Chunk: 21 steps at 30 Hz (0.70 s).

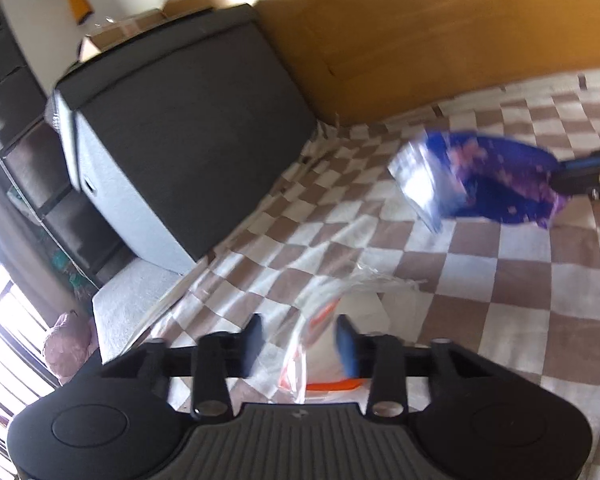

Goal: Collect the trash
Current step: 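Grasp the blue floral packet with the right tool while the left tool grasps the white bagged container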

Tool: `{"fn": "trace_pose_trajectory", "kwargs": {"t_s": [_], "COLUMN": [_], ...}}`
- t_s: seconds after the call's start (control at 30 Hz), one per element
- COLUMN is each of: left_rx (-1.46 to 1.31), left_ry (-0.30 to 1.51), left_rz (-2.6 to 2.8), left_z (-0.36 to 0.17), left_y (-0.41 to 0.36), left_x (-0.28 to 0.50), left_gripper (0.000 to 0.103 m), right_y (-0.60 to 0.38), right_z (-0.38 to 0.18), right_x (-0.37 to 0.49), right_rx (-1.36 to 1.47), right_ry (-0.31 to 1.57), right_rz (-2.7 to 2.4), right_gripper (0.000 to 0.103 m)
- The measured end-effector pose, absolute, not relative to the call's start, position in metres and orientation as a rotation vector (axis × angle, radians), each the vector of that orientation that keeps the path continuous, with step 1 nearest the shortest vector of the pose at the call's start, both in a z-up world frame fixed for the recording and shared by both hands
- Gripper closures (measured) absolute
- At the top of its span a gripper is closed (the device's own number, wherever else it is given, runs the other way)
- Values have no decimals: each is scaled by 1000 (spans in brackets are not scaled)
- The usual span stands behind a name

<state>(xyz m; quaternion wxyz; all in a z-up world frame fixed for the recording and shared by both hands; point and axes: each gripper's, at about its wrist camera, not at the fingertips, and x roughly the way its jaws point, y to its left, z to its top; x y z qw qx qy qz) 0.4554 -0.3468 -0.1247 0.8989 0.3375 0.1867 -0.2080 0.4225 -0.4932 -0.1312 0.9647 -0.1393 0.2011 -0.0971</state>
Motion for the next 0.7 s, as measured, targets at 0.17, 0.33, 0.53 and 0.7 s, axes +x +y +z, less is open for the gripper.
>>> {"fn": "trace_pose_trajectory", "kwargs": {"t_s": [0.17,0.33,0.53,0.7], "left_rx": [662,535,397,315], "left_ry": [448,430,401,390], "left_rz": [-411,-393,-391,-373], "left_z": [-124,-105,-81,-68], "left_y": [-346,-327,-305,-286], "left_x": [461,452,428,409], "left_gripper": [94,96,97,97], "right_y": [-504,-515,-523,-518], "right_z": [-124,-116,-110,-107], "right_x": [418,413,407,403], "right_rx": [-167,-34,128,203], "right_ry": [375,330,309,304], "right_rz": [-200,-204,-166,-122], "right_gripper": [102,103,103,103]}}
